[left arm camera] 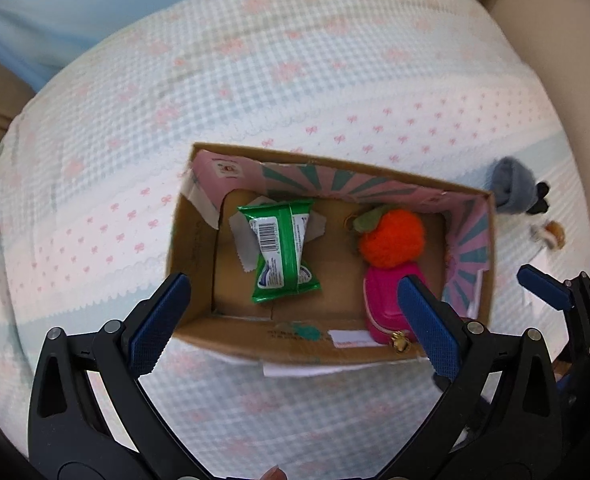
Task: Organize soft objects
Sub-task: 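Open both tools to release the wipe pack and pouch into the box, then move both open tools back toward the remaining items on the bed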
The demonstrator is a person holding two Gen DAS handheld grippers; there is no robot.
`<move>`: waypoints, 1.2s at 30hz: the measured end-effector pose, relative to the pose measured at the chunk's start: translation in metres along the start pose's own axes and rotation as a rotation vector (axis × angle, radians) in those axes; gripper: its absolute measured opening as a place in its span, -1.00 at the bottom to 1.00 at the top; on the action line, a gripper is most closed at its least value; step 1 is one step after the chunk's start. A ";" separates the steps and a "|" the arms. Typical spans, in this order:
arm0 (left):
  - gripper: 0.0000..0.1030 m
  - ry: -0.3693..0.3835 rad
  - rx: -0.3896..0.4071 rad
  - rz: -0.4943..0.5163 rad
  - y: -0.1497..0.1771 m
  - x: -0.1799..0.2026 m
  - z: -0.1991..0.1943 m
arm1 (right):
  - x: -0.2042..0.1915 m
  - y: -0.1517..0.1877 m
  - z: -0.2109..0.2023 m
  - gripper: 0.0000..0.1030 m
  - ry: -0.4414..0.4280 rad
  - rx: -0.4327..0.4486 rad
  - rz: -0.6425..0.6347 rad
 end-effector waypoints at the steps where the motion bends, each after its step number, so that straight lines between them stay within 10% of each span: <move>1: 0.99 0.000 0.017 -0.007 0.002 -0.003 -0.010 | -0.002 -0.002 -0.008 1.00 0.006 0.013 -0.002; 17: 0.99 0.012 0.280 -0.117 0.054 -0.024 -0.163 | -0.029 0.015 -0.183 1.00 0.189 0.264 0.029; 36: 0.99 0.163 0.459 0.023 0.095 0.067 -0.250 | 0.004 0.110 -0.312 1.00 0.387 0.476 0.251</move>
Point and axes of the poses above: each gripper's, at about its wrist camera, not at the fingertips, and z roughly the way its jaws point, x to its right, y to its underside, the point moved 9 cm from there along z, roughly the way its jaws point, and after that the axes turned 15 degrees about -y, right-handed, at the moved point
